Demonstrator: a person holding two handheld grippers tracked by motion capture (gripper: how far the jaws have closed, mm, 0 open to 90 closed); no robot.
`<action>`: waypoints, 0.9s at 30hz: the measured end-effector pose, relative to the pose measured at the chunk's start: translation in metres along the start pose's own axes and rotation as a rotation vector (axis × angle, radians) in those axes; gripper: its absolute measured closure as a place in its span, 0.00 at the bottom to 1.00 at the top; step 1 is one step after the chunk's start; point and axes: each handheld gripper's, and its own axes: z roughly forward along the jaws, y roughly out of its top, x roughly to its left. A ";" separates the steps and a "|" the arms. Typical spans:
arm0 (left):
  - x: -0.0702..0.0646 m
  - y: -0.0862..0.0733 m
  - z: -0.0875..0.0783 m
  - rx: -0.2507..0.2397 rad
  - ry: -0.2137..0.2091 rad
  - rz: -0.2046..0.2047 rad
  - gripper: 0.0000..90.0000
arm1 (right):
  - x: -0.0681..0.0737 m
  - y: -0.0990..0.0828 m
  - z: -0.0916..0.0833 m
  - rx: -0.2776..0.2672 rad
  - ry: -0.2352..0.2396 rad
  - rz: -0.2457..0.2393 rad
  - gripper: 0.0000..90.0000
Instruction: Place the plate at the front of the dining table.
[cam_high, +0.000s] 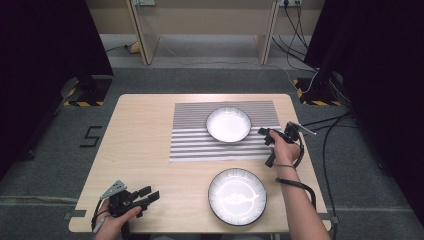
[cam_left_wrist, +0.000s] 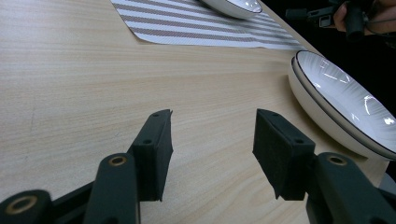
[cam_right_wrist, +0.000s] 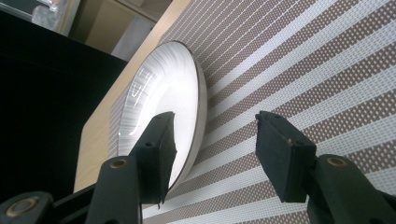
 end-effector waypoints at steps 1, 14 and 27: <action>0.000 0.000 0.000 -0.002 0.000 0.000 0.52 | 0.000 -0.001 -0.002 -0.003 0.004 -0.009 0.53; -0.001 0.000 0.000 -0.004 -0.002 0.000 0.52 | 0.000 -0.005 -0.011 -0.006 0.016 -0.026 0.52; -0.001 0.001 -0.001 -0.004 -0.001 0.003 0.52 | 0.000 -0.010 -0.022 -0.009 0.026 -0.046 0.52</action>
